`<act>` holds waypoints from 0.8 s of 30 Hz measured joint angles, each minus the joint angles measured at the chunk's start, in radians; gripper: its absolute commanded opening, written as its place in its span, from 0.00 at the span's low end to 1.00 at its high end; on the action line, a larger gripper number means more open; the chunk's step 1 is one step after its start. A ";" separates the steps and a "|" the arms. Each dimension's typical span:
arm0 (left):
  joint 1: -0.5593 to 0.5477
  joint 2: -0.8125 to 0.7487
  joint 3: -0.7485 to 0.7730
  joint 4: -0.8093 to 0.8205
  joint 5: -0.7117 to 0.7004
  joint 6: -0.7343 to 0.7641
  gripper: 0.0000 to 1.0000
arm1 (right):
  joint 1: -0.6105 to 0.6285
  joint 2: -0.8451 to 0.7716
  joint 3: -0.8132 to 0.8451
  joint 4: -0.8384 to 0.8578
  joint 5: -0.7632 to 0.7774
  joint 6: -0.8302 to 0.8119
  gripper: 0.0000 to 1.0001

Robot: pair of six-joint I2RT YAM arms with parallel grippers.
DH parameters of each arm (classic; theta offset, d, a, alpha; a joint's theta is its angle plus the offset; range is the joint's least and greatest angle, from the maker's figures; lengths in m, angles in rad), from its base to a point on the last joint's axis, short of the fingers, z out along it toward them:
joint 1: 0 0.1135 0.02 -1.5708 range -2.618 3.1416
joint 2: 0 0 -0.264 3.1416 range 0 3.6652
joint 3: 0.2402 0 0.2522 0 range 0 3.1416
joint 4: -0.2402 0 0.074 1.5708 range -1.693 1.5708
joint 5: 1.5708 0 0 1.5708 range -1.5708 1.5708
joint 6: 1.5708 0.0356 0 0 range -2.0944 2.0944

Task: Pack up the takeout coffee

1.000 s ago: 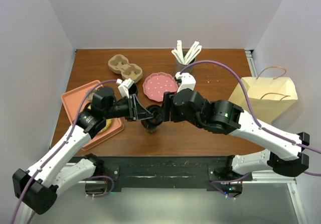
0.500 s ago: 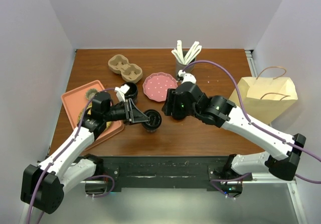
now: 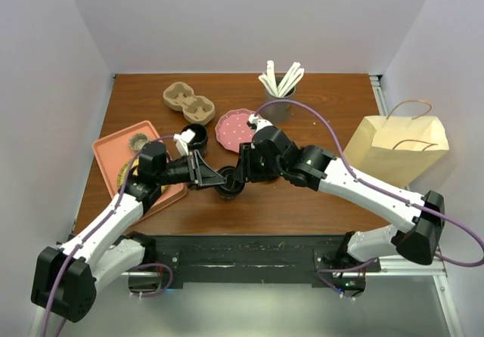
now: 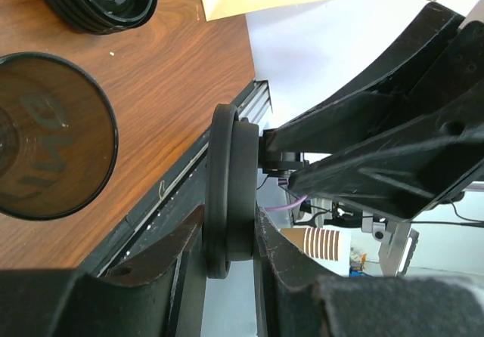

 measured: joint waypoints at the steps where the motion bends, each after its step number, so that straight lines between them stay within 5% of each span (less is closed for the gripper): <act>1: 0.000 0.003 0.002 -0.004 0.000 0.000 0.00 | 0.000 0.009 0.000 0.006 -0.010 -0.028 0.40; 14: 0.001 0.086 0.165 -0.201 -0.026 0.067 0.00 | 0.001 -0.154 -0.094 0.178 -0.209 -0.531 0.39; 24: 0.001 0.112 0.179 -0.238 -0.027 0.077 0.00 | 0.027 -0.127 -0.132 0.252 -0.295 -0.725 0.37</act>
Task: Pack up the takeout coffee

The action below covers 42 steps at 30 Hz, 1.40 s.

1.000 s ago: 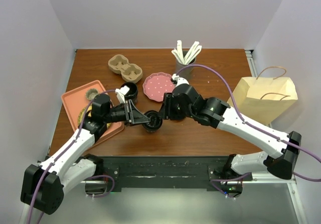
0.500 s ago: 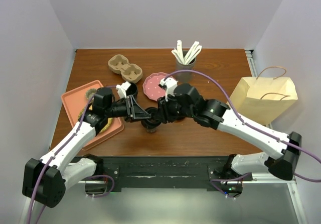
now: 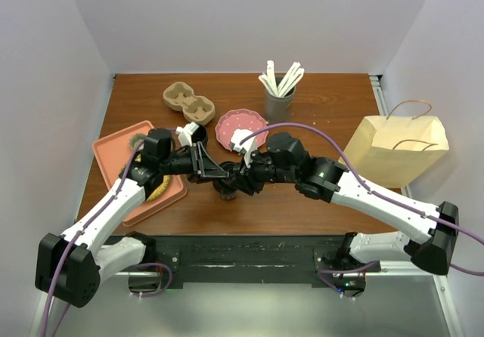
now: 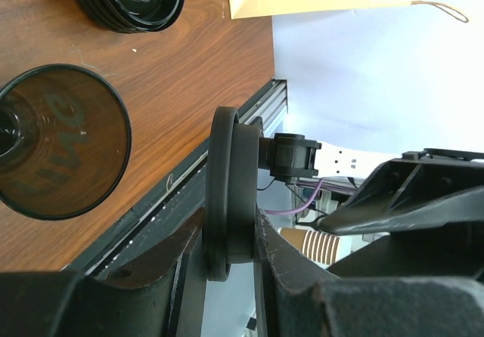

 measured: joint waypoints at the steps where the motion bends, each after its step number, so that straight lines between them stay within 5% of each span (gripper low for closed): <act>1: 0.000 0.005 0.003 -0.005 -0.001 0.004 0.00 | 0.003 0.011 0.000 0.001 -0.001 -0.014 0.37; 12: 0.000 0.019 0.008 -0.018 -0.003 0.012 0.00 | 0.050 0.093 0.000 -0.004 0.013 -0.126 0.32; 17: 0.000 0.027 0.008 -0.019 -0.006 0.012 0.01 | 0.071 0.100 0.000 0.003 0.077 -0.143 0.09; 33: 0.000 0.047 0.048 -0.019 -0.005 0.003 0.04 | 0.137 0.128 0.000 0.000 0.176 -0.209 0.00; 37: 0.000 0.047 0.058 -0.022 -0.005 0.005 0.04 | 0.140 0.120 0.000 -0.005 0.192 -0.218 0.33; 42: 0.000 0.050 0.060 -0.049 -0.010 0.045 0.04 | 0.140 0.055 -0.003 -0.015 0.227 -0.240 0.41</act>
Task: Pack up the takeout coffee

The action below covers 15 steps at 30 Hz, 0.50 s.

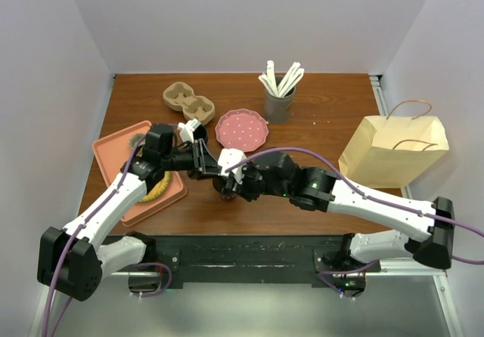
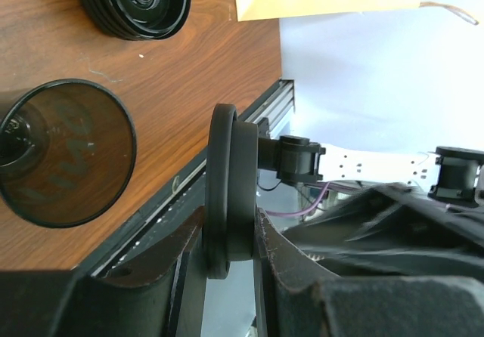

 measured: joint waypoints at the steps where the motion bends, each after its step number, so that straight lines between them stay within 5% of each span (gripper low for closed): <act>1: 0.001 0.000 0.000 -0.001 0.001 0.014 0.04 | 0.000 -0.021 -0.004 0.003 0.013 -0.009 0.41; 15: 0.000 -0.047 0.002 0.142 0.014 0.069 0.04 | 0.003 -0.130 -0.098 0.027 0.017 -0.228 0.41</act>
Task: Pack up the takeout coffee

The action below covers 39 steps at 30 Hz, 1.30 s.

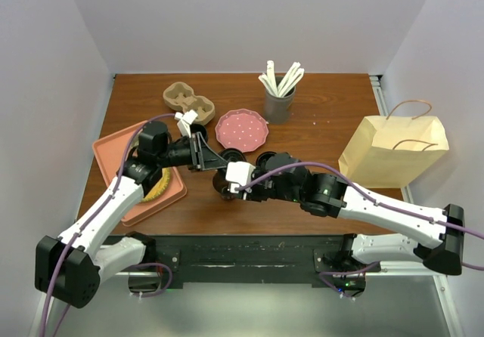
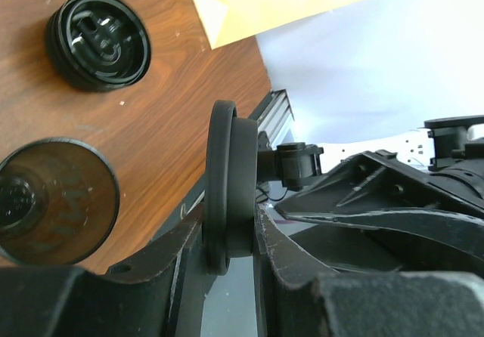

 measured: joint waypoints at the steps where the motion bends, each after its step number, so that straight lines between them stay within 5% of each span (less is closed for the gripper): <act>1: 0.000 -0.003 0.000 0.007 0.001 -0.003 0.04 | 0.000 0.000 0.000 0.002 -0.001 -0.008 0.41; 36: 0.003 -0.024 -0.016 0.001 -0.023 -0.003 0.04 | 0.008 0.137 0.093 0.032 0.056 -0.085 0.36; 39: 0.003 -0.024 -0.016 0.005 -0.018 -0.010 0.04 | 0.008 0.150 0.093 0.033 0.054 -0.085 0.26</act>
